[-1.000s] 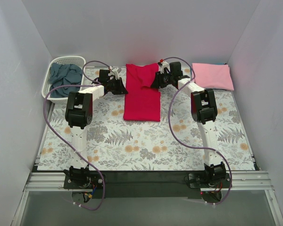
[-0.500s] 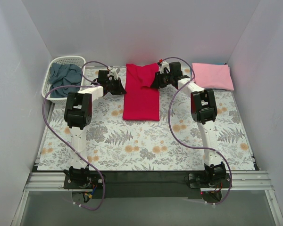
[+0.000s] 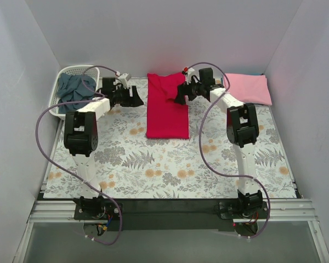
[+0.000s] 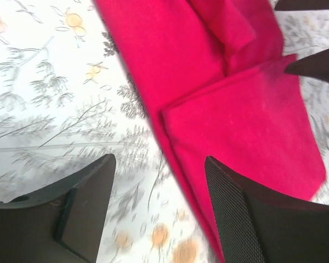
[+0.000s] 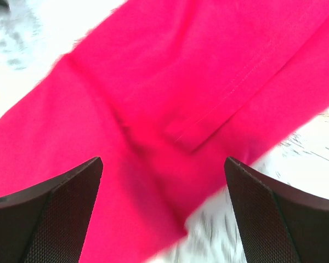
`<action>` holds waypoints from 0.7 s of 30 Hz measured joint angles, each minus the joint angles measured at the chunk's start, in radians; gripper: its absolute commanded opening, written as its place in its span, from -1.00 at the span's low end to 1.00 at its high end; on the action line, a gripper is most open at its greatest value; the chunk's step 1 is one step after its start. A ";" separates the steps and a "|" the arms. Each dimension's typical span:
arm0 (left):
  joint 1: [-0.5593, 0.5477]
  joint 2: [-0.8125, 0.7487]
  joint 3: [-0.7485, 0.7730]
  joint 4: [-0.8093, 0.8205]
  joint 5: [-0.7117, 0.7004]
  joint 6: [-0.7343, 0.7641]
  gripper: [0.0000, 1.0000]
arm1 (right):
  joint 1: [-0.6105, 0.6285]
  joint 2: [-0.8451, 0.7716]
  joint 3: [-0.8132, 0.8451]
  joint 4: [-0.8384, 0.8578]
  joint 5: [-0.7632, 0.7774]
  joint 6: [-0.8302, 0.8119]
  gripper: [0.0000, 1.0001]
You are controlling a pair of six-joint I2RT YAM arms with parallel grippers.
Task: Fold and stack the t-shirts
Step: Fold the tshirt
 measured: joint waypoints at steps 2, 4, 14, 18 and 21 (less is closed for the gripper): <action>0.041 -0.069 -0.028 -0.023 0.058 0.055 0.30 | 0.000 -0.098 -0.073 -0.029 -0.002 -0.072 0.97; 0.074 -0.130 -0.046 -0.043 0.109 0.118 0.24 | 0.000 -0.224 -0.143 -0.067 -0.009 -0.159 0.97; 0.026 -0.509 -0.463 -0.063 0.309 0.700 -0.18 | 0.072 -0.678 -0.452 -0.191 0.041 -0.532 0.46; -0.084 -0.534 -0.621 -0.022 0.278 0.901 -0.19 | 0.159 -0.713 -0.696 -0.193 0.122 -0.630 0.35; -0.163 -0.534 -0.728 0.047 0.227 1.008 -0.19 | 0.222 -0.713 -0.866 -0.161 0.192 -0.689 0.28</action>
